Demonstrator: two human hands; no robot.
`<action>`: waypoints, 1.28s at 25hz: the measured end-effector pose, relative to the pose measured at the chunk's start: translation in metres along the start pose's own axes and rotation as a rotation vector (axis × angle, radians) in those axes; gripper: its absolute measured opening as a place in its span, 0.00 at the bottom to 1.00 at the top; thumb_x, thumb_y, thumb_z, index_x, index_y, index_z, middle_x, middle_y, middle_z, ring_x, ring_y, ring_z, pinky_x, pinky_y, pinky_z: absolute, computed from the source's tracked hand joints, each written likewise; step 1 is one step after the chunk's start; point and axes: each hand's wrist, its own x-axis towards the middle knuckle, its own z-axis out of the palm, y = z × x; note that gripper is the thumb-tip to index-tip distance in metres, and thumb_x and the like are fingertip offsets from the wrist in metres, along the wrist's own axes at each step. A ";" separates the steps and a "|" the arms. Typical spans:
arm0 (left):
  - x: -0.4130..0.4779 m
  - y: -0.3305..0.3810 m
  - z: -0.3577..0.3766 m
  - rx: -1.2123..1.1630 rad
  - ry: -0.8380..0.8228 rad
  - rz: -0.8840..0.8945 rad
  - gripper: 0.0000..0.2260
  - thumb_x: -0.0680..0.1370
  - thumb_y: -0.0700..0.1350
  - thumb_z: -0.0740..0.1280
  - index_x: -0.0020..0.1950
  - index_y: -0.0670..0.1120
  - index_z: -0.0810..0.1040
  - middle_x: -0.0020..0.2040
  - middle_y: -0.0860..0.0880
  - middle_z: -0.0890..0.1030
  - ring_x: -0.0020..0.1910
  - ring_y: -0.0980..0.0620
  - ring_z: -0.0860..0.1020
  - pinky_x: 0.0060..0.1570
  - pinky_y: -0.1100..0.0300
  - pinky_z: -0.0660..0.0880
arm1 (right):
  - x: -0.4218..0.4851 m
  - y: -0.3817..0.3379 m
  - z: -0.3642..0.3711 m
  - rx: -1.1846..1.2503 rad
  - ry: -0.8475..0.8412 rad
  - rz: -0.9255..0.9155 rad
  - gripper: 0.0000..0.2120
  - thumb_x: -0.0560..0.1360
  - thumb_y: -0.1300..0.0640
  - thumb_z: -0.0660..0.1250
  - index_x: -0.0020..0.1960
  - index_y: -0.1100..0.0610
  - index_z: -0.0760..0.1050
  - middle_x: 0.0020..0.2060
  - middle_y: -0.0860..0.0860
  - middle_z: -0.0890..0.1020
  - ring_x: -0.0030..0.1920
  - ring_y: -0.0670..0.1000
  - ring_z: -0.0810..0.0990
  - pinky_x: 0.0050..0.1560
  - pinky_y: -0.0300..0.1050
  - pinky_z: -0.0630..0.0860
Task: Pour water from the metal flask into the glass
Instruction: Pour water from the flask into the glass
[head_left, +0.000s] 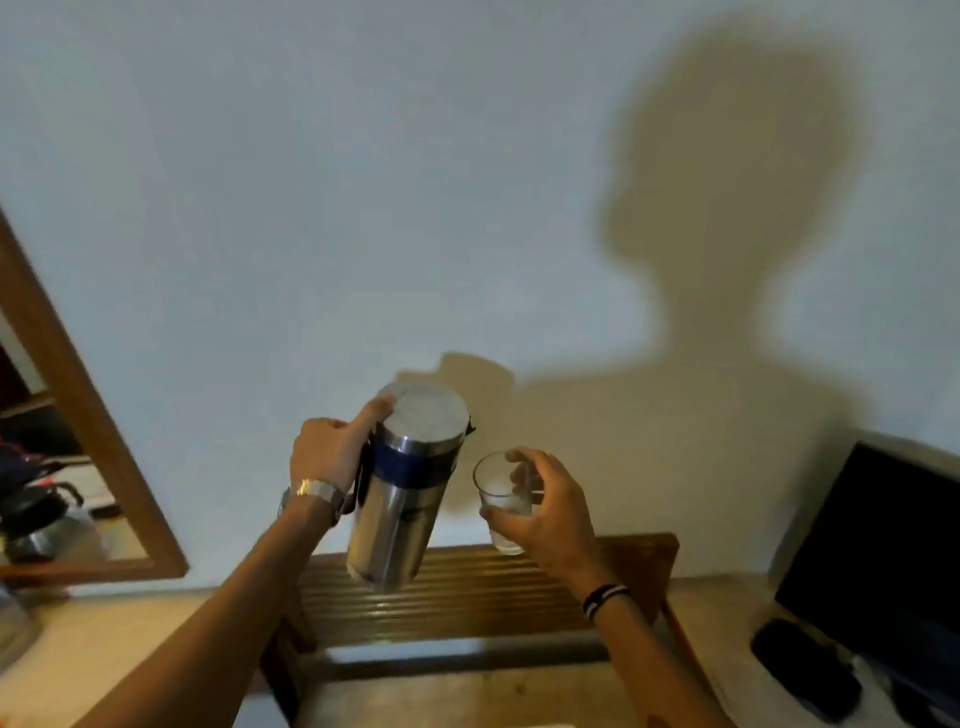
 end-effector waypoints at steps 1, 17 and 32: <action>0.011 0.028 -0.007 -0.018 0.001 0.040 0.32 0.61 0.78 0.73 0.24 0.49 0.73 0.19 0.53 0.71 0.24 0.49 0.70 0.32 0.52 0.69 | 0.009 -0.021 -0.008 0.023 0.019 -0.024 0.34 0.68 0.48 0.84 0.70 0.53 0.77 0.57 0.49 0.82 0.57 0.49 0.82 0.58 0.45 0.85; 0.029 0.241 -0.060 0.337 -0.299 0.482 0.33 0.56 0.78 0.65 0.28 0.45 0.73 0.24 0.51 0.69 0.27 0.49 0.67 0.38 0.53 0.65 | 0.030 -0.162 -0.069 0.122 0.109 -0.028 0.27 0.68 0.54 0.84 0.65 0.49 0.81 0.54 0.56 0.82 0.41 0.33 0.81 0.41 0.27 0.77; 0.034 0.305 -0.049 0.821 -0.308 0.732 0.36 0.56 0.82 0.61 0.27 0.47 0.73 0.25 0.49 0.73 0.27 0.48 0.72 0.33 0.57 0.66 | 0.030 -0.178 -0.059 0.129 0.117 -0.056 0.28 0.67 0.56 0.85 0.64 0.50 0.81 0.53 0.53 0.83 0.40 0.38 0.83 0.42 0.29 0.80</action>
